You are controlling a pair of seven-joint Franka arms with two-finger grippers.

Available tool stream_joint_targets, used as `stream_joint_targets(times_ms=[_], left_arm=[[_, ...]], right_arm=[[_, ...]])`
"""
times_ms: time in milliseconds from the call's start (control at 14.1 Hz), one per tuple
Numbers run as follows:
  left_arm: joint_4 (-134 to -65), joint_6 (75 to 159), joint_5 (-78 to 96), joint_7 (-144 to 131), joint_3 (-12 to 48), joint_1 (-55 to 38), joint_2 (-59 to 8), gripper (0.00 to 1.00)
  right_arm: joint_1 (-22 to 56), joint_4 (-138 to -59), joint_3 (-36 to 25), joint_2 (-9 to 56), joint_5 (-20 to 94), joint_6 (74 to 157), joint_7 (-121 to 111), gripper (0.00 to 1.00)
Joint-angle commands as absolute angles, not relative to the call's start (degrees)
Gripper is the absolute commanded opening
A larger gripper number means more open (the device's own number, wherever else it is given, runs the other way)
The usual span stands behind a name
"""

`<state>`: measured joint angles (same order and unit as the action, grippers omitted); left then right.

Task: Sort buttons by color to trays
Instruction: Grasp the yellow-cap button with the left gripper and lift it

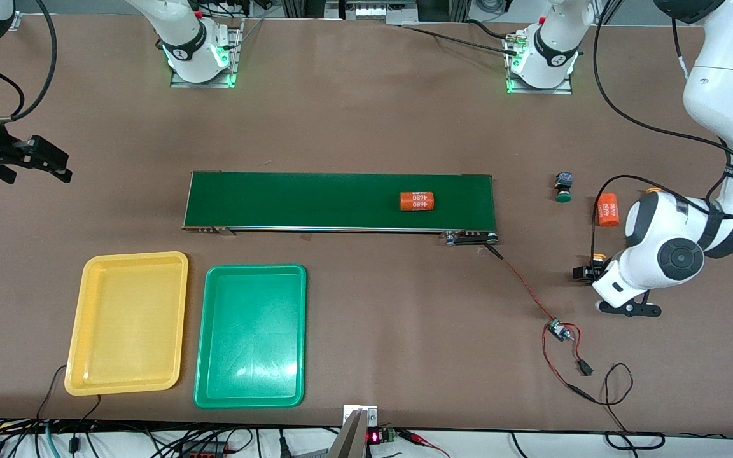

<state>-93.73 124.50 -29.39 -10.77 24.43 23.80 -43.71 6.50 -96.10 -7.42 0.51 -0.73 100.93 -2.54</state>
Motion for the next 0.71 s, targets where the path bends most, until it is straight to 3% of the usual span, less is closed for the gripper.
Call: stream_joint_targets(times_ms=[0,71,142,496,638], left_arm=[[-96.0,126.1,-31.0,-13.6,24.8,24.5,-43.8,0.56],[-96.4,126.0,-30.9,-14.1,24.8,24.6,-43.8,0.39],[-96.4,125.7,-30.9,-13.5,24.8,24.6,-43.8,0.28],[-92.7,117.7,-31.0,-13.5,28.8,23.8,-41.1,0.21],[-89.3,110.9,-30.4,-13.5,34.0,24.4,-41.0,0.20]], right_arm=[[7.1,-96.8,-7.3,0.0,-1.5,101.5,-2.1,1.00],[7.2,-96.8,-7.3,-0.1,-1.6,101.4,-2.1,1.00],[7.1,-96.8,-7.3,-0.1,-1.6,101.3,-2.1,1.00],[7.1,-96.6,-7.4,1.7,-2.0,109.2,-2.1,1.00],[5.5,-96.6,-8.0,0.2,-1.9,105.0,-2.2,1.00]])
